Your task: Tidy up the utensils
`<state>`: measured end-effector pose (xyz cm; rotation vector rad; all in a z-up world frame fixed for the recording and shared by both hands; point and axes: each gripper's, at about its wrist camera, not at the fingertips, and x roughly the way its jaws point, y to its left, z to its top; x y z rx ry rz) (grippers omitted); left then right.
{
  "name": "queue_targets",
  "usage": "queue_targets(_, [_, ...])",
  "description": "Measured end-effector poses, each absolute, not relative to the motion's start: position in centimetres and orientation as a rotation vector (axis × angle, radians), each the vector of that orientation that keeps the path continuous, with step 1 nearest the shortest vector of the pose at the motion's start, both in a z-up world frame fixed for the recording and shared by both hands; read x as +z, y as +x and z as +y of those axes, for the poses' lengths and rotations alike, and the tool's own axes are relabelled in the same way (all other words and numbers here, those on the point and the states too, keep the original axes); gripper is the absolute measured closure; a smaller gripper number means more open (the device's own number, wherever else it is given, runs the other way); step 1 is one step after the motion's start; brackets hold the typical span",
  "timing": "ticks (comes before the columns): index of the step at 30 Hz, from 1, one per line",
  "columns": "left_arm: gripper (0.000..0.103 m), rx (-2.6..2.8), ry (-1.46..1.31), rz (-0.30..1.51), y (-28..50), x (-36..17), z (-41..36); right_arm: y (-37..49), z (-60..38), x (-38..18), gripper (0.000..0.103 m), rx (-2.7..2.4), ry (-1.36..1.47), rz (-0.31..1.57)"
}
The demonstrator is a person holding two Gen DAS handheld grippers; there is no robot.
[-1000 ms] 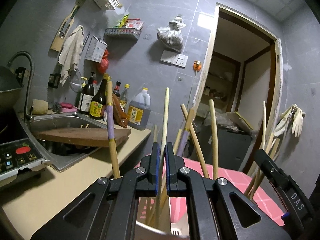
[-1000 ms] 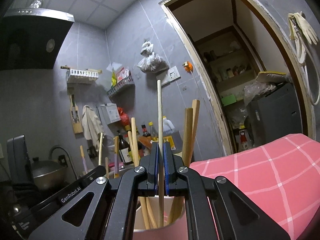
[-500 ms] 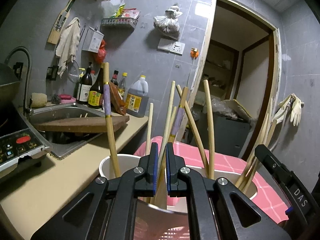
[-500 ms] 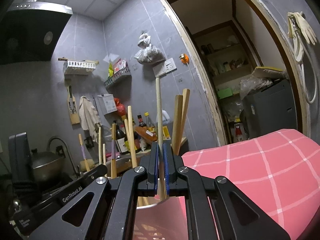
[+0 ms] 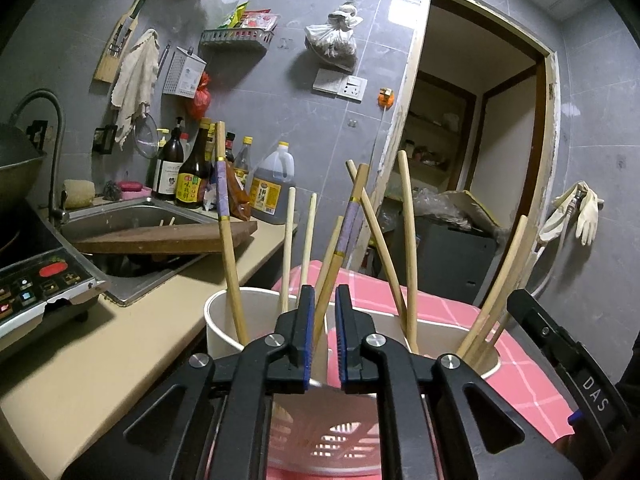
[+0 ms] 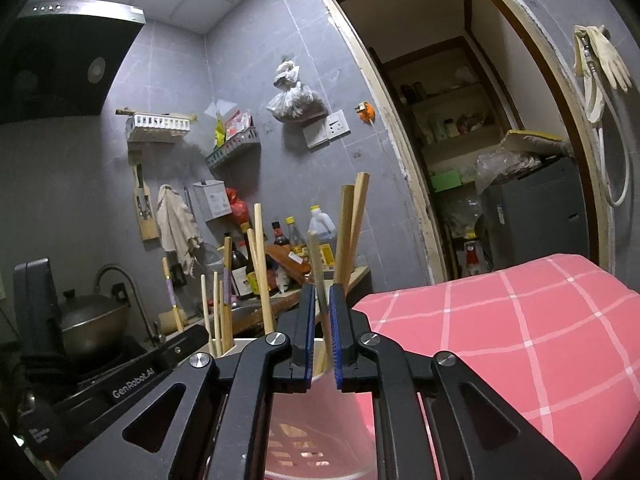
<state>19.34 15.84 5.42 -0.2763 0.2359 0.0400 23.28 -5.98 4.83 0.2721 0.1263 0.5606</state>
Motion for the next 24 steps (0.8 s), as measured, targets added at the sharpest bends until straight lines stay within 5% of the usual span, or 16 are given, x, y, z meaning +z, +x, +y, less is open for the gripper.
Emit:
queue_targets(7, [0.074, 0.024, -0.271, 0.231, 17.8, 5.7, 15.4, 22.7, -7.3, 4.9, 0.080, 0.544, 0.287, 0.133])
queue_targets(15, [0.057, 0.021, -0.255, 0.242, 16.7, 5.9, 14.5, 21.6, -8.9, 5.1, 0.077, 0.520, 0.285, 0.148])
queue_targets(19, [0.045, 0.016, -0.251, 0.253, 15.9, 5.9, 13.9, 21.0, -9.6, 5.0, 0.060, 0.501, 0.269, 0.186])
queue_targets(24, [0.033, 0.012, -0.230, 0.271, 15.1, 5.8, 13.0, 20.1, -10.8, 4.9, 0.056, 0.465, 0.240, 0.236])
